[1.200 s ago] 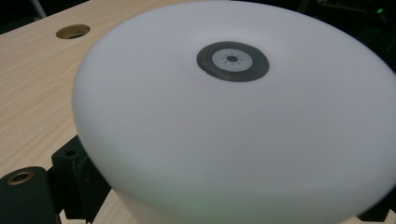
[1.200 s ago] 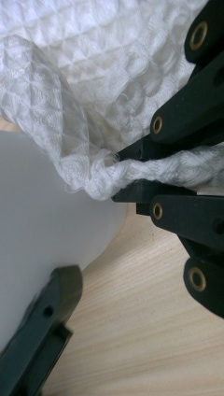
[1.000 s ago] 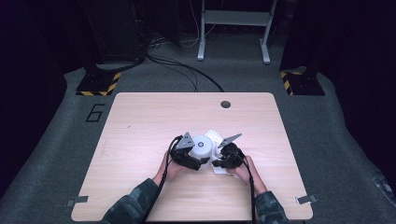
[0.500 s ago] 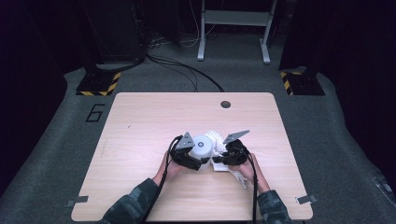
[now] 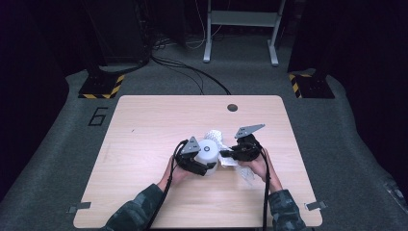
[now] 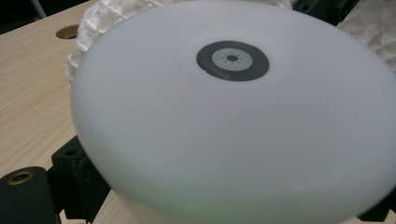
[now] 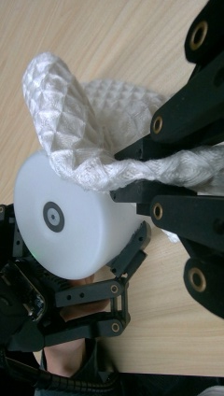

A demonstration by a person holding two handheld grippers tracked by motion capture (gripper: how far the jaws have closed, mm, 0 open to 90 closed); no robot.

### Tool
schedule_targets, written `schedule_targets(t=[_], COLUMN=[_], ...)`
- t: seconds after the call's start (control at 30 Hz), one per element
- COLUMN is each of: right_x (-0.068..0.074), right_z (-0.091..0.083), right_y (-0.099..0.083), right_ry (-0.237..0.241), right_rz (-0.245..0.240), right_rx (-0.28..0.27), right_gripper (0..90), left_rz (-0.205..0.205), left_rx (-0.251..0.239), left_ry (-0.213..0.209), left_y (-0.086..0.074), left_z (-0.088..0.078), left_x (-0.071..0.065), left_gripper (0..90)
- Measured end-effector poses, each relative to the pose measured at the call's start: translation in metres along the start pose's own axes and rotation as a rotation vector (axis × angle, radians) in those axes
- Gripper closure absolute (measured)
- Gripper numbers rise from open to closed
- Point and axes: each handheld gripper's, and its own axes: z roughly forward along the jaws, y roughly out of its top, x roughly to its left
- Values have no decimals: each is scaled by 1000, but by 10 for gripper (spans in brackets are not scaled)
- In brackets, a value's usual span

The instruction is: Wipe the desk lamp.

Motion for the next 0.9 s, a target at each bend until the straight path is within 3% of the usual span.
schedule_targets(t=[0.4, 0.53, 0.9], right_x=[-6, -2, 15], right_z=[3, 9, 28], right_y=[7, -2, -38], right_ry=[-44, -64, -46], right_rz=[19, 17, 16], right_rx=[-33, 13, 77], right_gripper=[847, 847, 846], left_rz=[8, 8, 7], left_rx=[-7, -9, -4], left_ry=[14, 13, 5], left_y=[0, 0, 0], left_z=[0, 1, 0], left_x=[0, 0, 0], left_gripper=[87, 86, 86])
